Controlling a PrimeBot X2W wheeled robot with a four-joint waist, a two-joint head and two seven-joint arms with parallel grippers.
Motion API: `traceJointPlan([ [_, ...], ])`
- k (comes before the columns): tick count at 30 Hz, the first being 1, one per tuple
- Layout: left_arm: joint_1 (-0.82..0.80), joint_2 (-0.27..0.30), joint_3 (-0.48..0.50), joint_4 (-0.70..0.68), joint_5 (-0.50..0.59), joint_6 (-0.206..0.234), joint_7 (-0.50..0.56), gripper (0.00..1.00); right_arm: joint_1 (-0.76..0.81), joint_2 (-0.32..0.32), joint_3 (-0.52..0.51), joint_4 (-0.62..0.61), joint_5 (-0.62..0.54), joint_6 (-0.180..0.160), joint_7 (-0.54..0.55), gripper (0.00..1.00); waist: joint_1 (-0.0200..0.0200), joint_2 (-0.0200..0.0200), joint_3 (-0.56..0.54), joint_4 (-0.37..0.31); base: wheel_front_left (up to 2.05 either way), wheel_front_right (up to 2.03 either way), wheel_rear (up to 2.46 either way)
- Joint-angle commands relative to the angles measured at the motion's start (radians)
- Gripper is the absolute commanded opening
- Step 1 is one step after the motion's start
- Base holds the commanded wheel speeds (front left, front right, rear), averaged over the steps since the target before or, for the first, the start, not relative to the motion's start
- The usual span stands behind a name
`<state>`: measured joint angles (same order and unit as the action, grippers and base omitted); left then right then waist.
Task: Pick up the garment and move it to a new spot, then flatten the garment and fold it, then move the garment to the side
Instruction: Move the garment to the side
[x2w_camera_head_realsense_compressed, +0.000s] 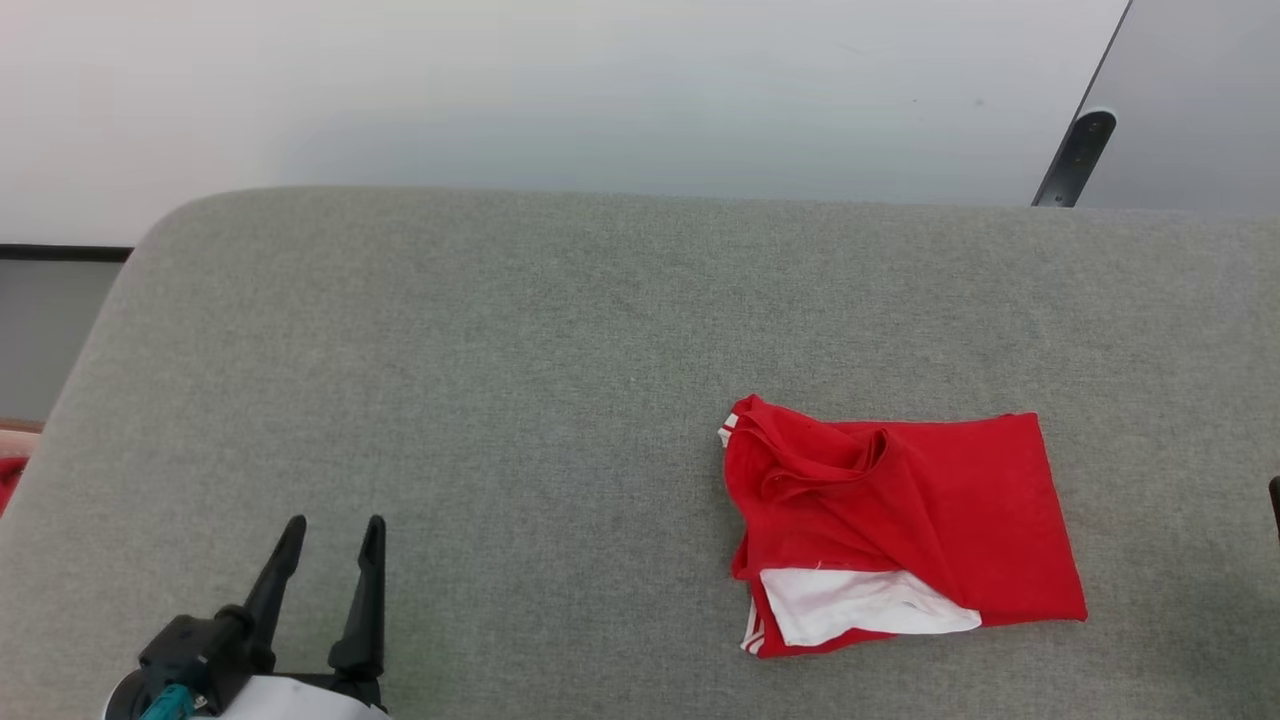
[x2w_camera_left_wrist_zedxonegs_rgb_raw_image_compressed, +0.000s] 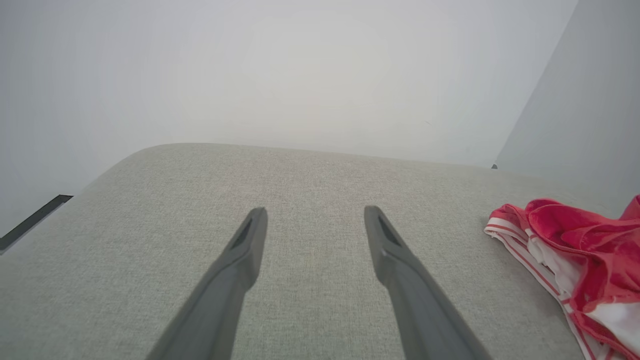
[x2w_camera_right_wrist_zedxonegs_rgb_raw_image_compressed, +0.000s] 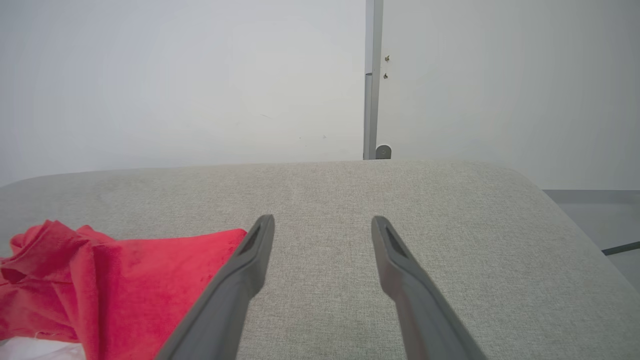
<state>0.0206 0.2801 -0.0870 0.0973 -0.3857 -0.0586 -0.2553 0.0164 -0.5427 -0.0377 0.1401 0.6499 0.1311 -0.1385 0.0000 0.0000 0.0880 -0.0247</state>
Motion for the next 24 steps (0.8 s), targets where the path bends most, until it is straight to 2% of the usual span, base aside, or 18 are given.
traceJointPlan([
  [1,0.005,0.000,-0.002,-0.005,-0.001,0.006,0.002,1.00,0.018,0.006,-0.009,-0.008,-0.010,-0.001,0.006,1.00,0.0000,0.0000,0.001,0.001,0.00,0.00,0.00],
  [11,-0.001,0.002,-0.011,-0.011,-0.005,0.013,0.002,1.00,0.011,0.015,-0.019,-0.027,-0.016,-0.001,0.022,1.00,0.0000,0.0000,0.010,0.004,0.00,0.00,0.00],
  [16,-0.011,0.001,-0.019,-0.013,-0.005,0.014,0.002,1.00,-0.017,-0.001,-0.006,-0.043,-0.022,-0.001,0.043,1.00,0.0000,0.0000,0.015,0.014,0.00,0.00,0.00],
  [20,-0.019,-0.003,-0.026,-0.016,-0.005,0.013,0.002,1.00,-0.053,-0.032,0.027,-0.067,-0.022,-0.001,0.087,1.00,0.0000,0.0000,0.021,0.027,0.00,0.00,0.00],
  [23,-0.021,-0.008,-0.032,-0.015,-0.007,0.014,0.001,1.00,-0.085,-0.066,0.082,-0.085,-0.003,-0.001,0.180,1.00,0.0000,0.0000,0.029,0.038,0.00,0.00,0.00],
  [24,-0.021,-0.008,-0.032,-0.015,-0.007,0.014,0.001,1.00,-0.085,-0.066,0.082,-0.085,-0.003,-0.001,0.180,1.00,0.0000,0.0000,0.029,0.038,0.00,0.00,0.00],
])
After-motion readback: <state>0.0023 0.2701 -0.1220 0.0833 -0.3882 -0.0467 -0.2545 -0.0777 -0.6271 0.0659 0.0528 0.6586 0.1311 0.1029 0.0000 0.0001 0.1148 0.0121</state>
